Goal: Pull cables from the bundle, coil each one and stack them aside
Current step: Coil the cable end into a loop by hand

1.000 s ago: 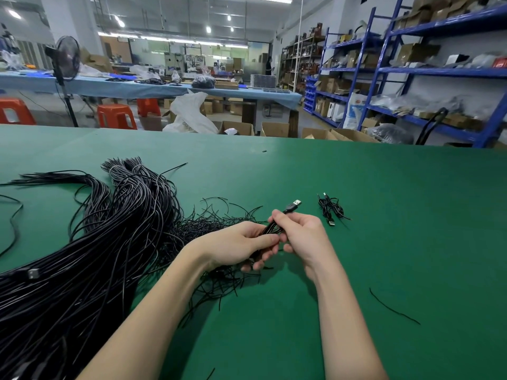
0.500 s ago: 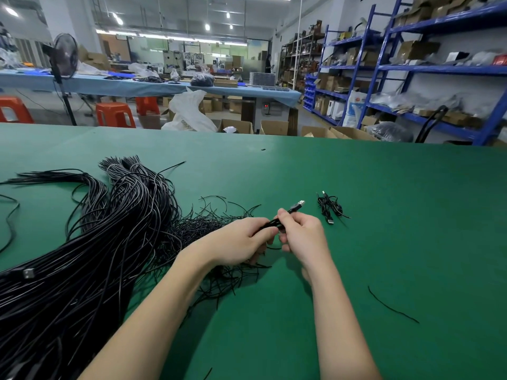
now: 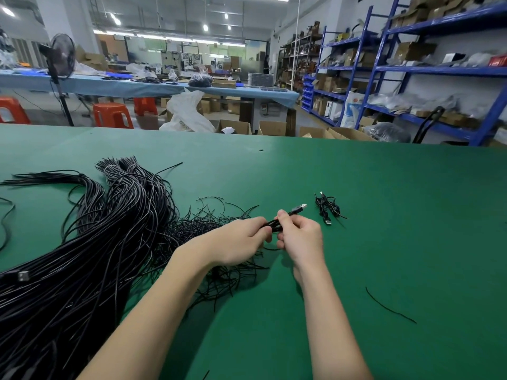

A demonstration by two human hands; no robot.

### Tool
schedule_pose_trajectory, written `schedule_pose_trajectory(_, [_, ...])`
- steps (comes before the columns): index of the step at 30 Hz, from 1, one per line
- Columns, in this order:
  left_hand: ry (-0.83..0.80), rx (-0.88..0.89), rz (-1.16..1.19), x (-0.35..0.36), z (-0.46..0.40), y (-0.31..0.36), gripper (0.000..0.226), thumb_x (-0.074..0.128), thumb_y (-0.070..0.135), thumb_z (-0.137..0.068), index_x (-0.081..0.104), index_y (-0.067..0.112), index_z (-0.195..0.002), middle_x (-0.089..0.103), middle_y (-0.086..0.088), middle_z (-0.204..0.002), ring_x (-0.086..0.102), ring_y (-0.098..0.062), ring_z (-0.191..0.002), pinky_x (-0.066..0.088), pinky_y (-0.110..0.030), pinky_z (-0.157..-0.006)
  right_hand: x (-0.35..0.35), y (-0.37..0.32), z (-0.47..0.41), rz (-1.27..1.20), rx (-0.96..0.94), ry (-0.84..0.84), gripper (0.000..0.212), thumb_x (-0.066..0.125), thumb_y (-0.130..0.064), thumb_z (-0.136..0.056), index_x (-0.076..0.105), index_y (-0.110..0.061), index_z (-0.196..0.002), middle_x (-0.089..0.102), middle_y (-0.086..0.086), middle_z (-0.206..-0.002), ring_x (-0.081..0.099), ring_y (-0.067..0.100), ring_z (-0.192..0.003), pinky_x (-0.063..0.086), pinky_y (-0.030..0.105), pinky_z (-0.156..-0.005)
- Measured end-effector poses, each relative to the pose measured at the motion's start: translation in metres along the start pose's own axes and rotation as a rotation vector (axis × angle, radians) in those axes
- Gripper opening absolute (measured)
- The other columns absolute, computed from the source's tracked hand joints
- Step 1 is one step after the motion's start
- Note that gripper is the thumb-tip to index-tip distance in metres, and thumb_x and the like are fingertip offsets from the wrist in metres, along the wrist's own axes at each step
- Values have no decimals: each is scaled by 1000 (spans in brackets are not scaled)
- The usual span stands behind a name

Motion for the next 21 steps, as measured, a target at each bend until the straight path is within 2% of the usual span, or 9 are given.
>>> schedule_pose_trajectory(3, [1, 8, -183, -5, 2, 0, 29, 31, 33, -109, 53, 17, -99, 57, 0, -84, 53, -21, -79, 46, -37, -79, 1, -2, 0, 66, -36, 18, 35, 65, -28, -97, 63, -9, -67, 52, -5, -48, 49, 14, -43, 47, 39, -59])
schedule_pose_trajectory(6, [-15, -2, -290, -5, 2, -1, 30, 29, 32, -109, 49, 16, -93, 57, -2, -84, 54, -26, -82, 48, -40, -83, 3, -2, 0, 126, -70, 26, 36, 65, -32, -96, 64, -8, -68, 55, -1, -52, 52, 23, -58, 54, 51, -70])
schedule_pose_trajectory(8, [8, -4, -273, -5, 0, -4, 30, 30, 30, -109, 44, 16, -86, 54, -2, -82, 53, -26, -80, 46, -39, -80, 5, -3, 1, 158, -91, 19, 34, 64, -34, -96, 68, -14, -69, 57, -5, -51, 54, 23, -60, 54, 48, -68])
schedule_pose_trajectory(10, [81, 1, -170, -8, -2, -9, 29, 32, 28, -109, 42, 16, -85, 51, 1, -78, 49, -21, -74, 38, -36, -71, 6, -5, -2, 92, -82, -15, 31, 58, -38, -100, 72, -21, -76, 65, -7, -54, 55, 16, -54, 49, 36, -55])
schedule_pose_trajectory(11, [121, -2, -80, -10, -2, -14, 29, 33, 27, -109, 43, 16, -85, 50, 2, -76, 47, -18, -70, 34, -34, -68, 4, -6, -3, 65, -64, -31, 31, 55, -40, -101, 71, -23, -82, 70, -8, -60, 56, 13, -52, 46, 31, -52])
schedule_pose_trajectory(13, [175, -23, 230, -11, -2, -26, 29, 32, 23, -109, 44, 15, -84, 46, 4, -72, 43, -19, -67, 34, -32, -65, -3, -2, -5, 174, -60, -57, 27, 52, -43, -101, 69, -26, -89, 75, -14, -74, 62, 10, -61, 48, 29, -57])
schedule_pose_trajectory(16, [236, -78, 879, -6, -1, -46, 27, 33, 23, -109, 47, 17, -86, 41, 6, -68, 44, -14, -61, 37, -25, -54, -1, 6, 0, 613, -155, -155, 14, 62, -43, -92, 73, -34, -96, 73, -20, -93, 66, 7, -90, 54, 29, -82])
schedule_pose_trajectory(18, [251, -68, 1262, -1, -3, -51, 27, 34, 23, -109, 46, 19, -85, 37, 8, -66, 41, -10, -56, 35, -21, -49, 15, 12, 10, 794, -195, -281, 22, 68, -47, -87, 72, -41, -107, 70, -22, -107, 64, 7, -102, 52, 29, -90])
schedule_pose_trajectory(21, [300, -55, 1487, 0, -3, -57, 27, 33, 26, -108, 45, 20, -85, 35, 9, -64, 41, -9, -55, 36, -20, -48, 29, 13, 18, 902, -222, -309, 23, 71, -50, -83, 72, -46, -106, 69, -24, -105, 63, 7, -102, 48, 25, -82])
Point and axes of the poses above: each hand's wrist, its own z-axis away from the middle knuckle, its own x-axis out of the palm, y = z × x, the point moved 7 cm from there along -z, towards the middle knuckle
